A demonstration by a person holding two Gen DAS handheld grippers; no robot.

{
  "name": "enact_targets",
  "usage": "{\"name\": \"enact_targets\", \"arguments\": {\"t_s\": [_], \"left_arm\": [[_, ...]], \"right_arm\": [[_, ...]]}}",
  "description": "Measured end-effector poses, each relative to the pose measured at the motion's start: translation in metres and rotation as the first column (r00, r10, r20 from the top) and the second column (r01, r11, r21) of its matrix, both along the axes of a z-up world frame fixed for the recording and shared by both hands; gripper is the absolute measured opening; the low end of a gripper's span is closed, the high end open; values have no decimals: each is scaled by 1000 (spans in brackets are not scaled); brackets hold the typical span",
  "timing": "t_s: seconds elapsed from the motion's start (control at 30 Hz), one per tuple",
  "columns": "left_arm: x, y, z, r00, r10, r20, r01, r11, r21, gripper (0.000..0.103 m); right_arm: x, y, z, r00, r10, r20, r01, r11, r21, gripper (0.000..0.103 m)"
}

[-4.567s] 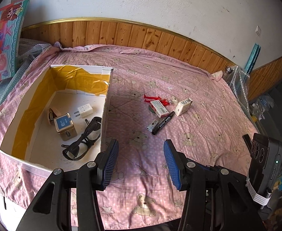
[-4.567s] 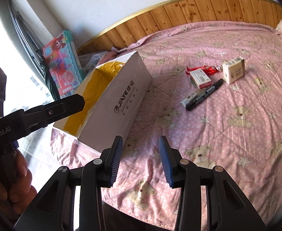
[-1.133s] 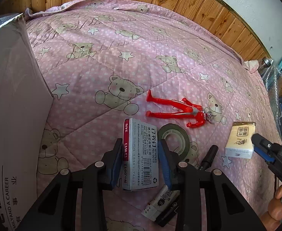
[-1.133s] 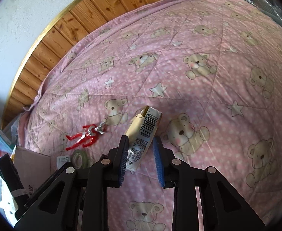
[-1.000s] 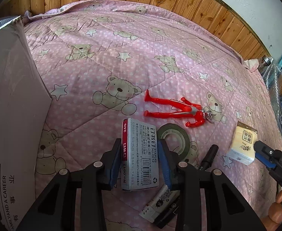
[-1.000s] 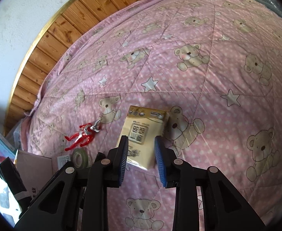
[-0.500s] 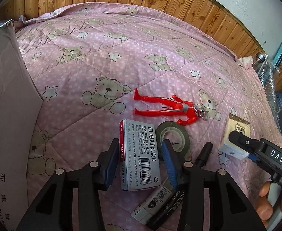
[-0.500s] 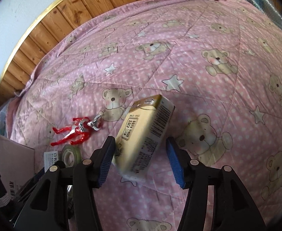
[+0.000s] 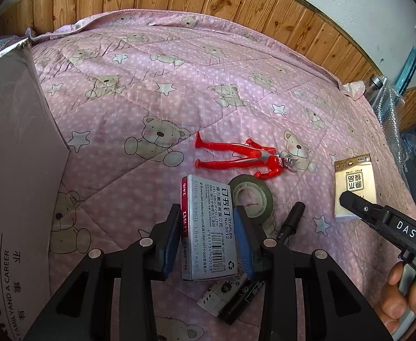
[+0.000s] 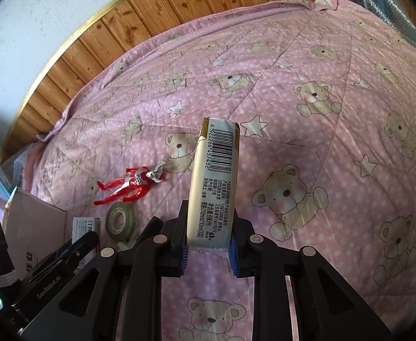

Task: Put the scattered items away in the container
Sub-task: 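Lift the card box and cream box off the bedspread with both tools, then carry the card box and cream box over the open box with both tools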

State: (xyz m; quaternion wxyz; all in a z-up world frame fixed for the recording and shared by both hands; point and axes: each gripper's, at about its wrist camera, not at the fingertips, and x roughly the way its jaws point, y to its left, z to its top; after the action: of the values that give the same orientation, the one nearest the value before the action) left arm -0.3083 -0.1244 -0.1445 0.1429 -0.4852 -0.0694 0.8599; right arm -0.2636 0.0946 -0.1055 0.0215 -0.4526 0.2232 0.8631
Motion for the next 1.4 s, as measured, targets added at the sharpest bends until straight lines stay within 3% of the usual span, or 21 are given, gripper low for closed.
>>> {"name": "enact_targets", "arguments": {"t_s": [0.6, 1.03, 1.4], "left_arm": [[80, -21, 40, 999, -17, -40, 18, 1000, 19, 38], [145, -40, 76, 995, 22, -93, -22, 1000, -8, 38], [199, -64, 103, 986, 48, -159, -46, 999, 14, 38]], "right_arm": [[95, -56, 26, 993, 113, -34, -113, 994, 14, 23], [160, -102, 54, 977, 199, -79, -194, 978, 75, 23], [207, -135, 72, 960, 253, -123, -242, 965, 98, 23]]}}
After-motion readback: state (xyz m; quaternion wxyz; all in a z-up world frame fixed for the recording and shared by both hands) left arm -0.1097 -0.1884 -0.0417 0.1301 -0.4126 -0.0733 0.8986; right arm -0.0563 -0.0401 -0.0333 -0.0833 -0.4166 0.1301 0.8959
